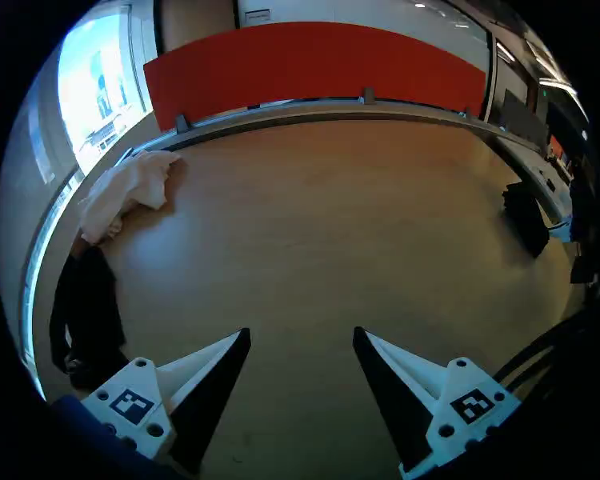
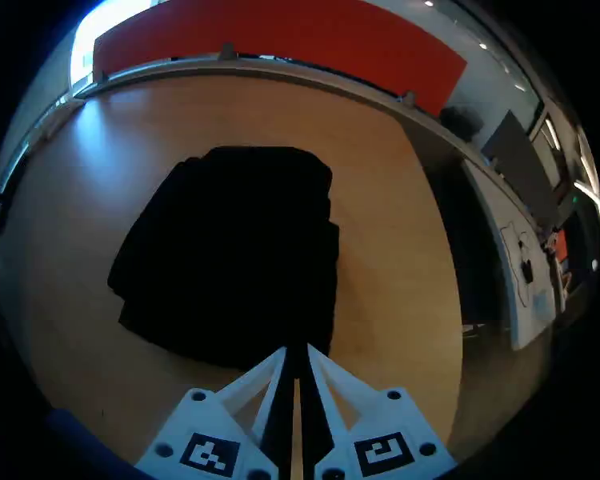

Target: Fold towel

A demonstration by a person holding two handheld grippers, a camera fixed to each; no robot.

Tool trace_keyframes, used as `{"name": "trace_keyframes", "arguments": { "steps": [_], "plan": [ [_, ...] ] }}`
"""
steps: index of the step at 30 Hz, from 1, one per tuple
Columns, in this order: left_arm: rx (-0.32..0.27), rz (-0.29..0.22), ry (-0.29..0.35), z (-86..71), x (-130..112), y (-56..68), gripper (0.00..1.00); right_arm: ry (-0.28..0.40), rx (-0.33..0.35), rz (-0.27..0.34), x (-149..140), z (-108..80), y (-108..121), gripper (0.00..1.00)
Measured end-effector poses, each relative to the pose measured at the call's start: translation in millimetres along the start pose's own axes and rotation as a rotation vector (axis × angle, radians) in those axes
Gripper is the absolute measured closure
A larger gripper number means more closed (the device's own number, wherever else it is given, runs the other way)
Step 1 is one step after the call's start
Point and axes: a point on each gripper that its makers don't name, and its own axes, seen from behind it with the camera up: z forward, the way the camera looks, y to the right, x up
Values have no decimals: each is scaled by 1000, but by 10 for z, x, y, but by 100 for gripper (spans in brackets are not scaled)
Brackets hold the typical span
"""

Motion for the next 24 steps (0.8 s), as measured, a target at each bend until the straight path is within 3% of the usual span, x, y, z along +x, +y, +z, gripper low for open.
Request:
{"name": "trace_keyframes", "arguments": {
  "steps": [15, 24],
  "plan": [
    [2, -3, 1, -4, -7, -41, 4, 7, -15, 4, 7, -8, -9, 94],
    [1, -7, 6, -13, -13, -52, 5, 57, -54, 16, 93, -107, 39, 68]
  ]
}}
